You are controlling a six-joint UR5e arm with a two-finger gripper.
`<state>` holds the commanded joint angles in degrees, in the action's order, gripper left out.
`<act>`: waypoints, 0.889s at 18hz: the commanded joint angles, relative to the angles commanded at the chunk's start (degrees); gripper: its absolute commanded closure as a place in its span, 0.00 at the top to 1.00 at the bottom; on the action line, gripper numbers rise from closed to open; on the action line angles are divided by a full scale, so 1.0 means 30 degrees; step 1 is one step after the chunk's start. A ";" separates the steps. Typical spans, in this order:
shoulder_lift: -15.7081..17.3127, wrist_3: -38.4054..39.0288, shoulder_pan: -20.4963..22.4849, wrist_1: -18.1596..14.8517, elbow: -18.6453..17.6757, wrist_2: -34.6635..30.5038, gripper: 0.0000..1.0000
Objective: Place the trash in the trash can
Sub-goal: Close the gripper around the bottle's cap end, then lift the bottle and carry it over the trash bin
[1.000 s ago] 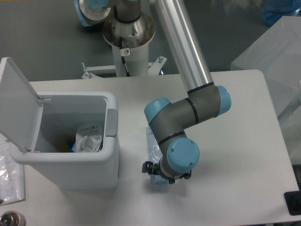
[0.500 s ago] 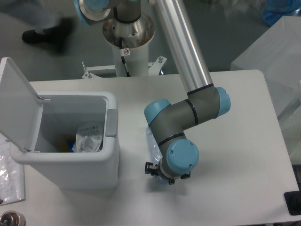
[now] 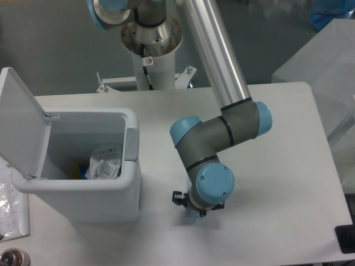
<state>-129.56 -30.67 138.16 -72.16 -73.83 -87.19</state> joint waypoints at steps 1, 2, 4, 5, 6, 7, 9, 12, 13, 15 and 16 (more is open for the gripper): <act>0.0292 -0.0058 0.0117 0.0059 0.0088 0.0059 0.48; 0.0556 -0.0088 0.0205 0.0117 0.0205 0.0176 0.48; 0.1112 -0.0030 0.0585 0.0642 0.0672 0.1050 0.48; 0.1347 0.0000 0.0732 0.0935 0.0849 0.1810 0.48; 0.1581 0.0058 0.0965 0.1344 0.0966 0.2543 0.48; 0.1845 0.0088 0.1170 0.1696 0.1084 0.3217 0.48; 0.2314 0.0233 0.1580 0.2399 0.1230 0.4536 0.48; 0.3105 0.0205 0.2225 0.3570 0.1319 0.6644 0.48; 0.3310 0.0205 0.2343 0.3981 0.1319 0.7377 0.48; 0.3895 0.0205 0.2491 0.4831 0.1349 0.8783 0.48; 0.4188 0.0205 0.2520 0.5067 0.1407 0.9544 0.48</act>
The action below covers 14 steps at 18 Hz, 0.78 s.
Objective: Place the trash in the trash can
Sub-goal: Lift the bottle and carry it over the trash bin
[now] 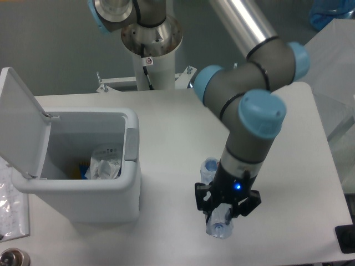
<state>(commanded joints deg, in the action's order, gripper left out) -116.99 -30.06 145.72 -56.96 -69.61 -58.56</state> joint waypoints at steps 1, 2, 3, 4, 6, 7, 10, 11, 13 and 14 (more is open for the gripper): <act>0.0206 0.0000 0.0058 0.0031 0.0204 0.1023 0.48; 0.0208 0.0087 0.0117 0.0032 0.0525 0.2454 0.48; 0.0237 0.0436 0.0146 0.0032 0.0818 0.3919 0.48; 0.0266 0.0613 0.0292 0.0061 0.1140 0.4919 0.48; 0.0267 0.0674 0.0206 0.0265 0.1959 0.5631 0.48; 0.0296 0.0674 0.0147 0.0295 0.2166 0.5749 0.48; 0.0851 0.0615 -0.0175 0.0354 0.2227 0.6889 0.48; 0.1085 0.0615 -0.0204 0.0499 0.2227 0.7269 0.49; 0.1379 0.0674 -0.0408 0.1171 0.2227 0.8323 0.49; 0.1496 0.0645 -0.0671 0.1290 0.2227 0.8676 0.49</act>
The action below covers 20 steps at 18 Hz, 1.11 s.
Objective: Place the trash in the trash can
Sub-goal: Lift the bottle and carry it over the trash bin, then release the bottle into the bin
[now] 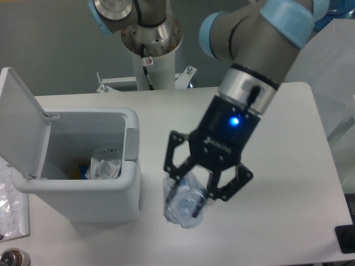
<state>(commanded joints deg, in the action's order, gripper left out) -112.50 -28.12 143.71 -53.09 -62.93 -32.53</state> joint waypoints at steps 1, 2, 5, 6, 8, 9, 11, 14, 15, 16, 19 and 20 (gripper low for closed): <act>0.0349 0.0000 -0.0119 0.0001 0.0000 0.0149 0.49; 0.0585 0.0029 -0.0265 0.0001 -0.0058 0.0324 0.49; 0.1725 -0.0116 -0.1172 0.0088 -0.1400 0.0531 0.49; 0.2194 -0.0088 -0.1320 0.0234 -0.1812 0.0531 0.49; 0.2549 -0.0001 -0.1844 0.0294 -0.2109 0.0560 0.49; 0.2782 -0.0029 -0.2254 0.0294 -0.2312 0.0560 0.49; 0.3047 -0.0117 -0.2551 0.0585 -0.2927 0.0531 0.49; 0.3106 -0.0351 -0.3076 0.1114 -0.4097 0.0502 0.49; 0.3194 -0.0584 -0.3282 0.1114 -0.4537 0.0502 0.49; 0.3340 -0.0876 -0.3342 0.1114 -0.4976 0.0473 0.49; 0.3662 -0.1668 -0.3342 0.1114 -0.6061 0.0414 0.50; 0.3721 -0.2018 -0.3342 0.1114 -0.6238 0.0414 0.53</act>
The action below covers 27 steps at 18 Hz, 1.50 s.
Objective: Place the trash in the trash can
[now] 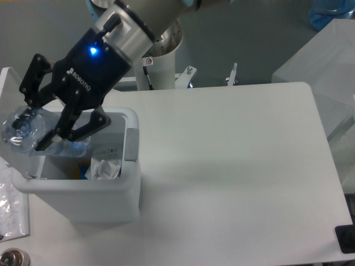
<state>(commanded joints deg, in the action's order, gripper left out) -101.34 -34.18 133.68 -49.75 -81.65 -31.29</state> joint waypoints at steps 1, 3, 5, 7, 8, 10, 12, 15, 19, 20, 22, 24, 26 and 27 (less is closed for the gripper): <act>0.0001 -0.0178 0.0000 0.0000 -0.0118 0.0000 0.57; 0.0001 -0.0209 0.0000 0.0000 -0.0178 0.0000 0.64; 0.0030 -0.0238 0.0000 0.0029 -0.0381 -0.0029 0.68; 0.0204 -0.0267 0.0000 0.0029 -0.0645 -0.0029 0.72; 0.0293 -0.0441 0.0000 0.0029 -0.0849 -0.0029 0.73; 0.0410 -0.1201 0.0117 0.0029 -0.1406 -0.0029 0.85; 0.0586 -0.1555 0.0233 0.0029 -0.1962 -0.0058 0.95; 0.0557 -0.1615 0.1460 0.0000 -0.2024 -0.0088 1.00; -0.0318 -0.1644 0.3656 0.0000 -0.1760 -0.0176 1.00; -0.0554 -0.1673 0.4242 0.0000 -0.1702 -0.0176 1.00; -0.1255 -0.1848 0.5589 0.0029 -0.1555 -0.0234 1.00; -0.2105 -0.2519 0.6529 0.0058 -0.1379 -0.1224 1.00; -0.2780 -0.3834 0.7175 0.0088 -0.1379 -0.3125 1.00; -0.2957 -0.4624 0.7439 0.0059 -0.1495 -0.4034 1.00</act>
<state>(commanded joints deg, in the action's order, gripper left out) -110.21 -48.05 156.00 -49.57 -86.13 -43.39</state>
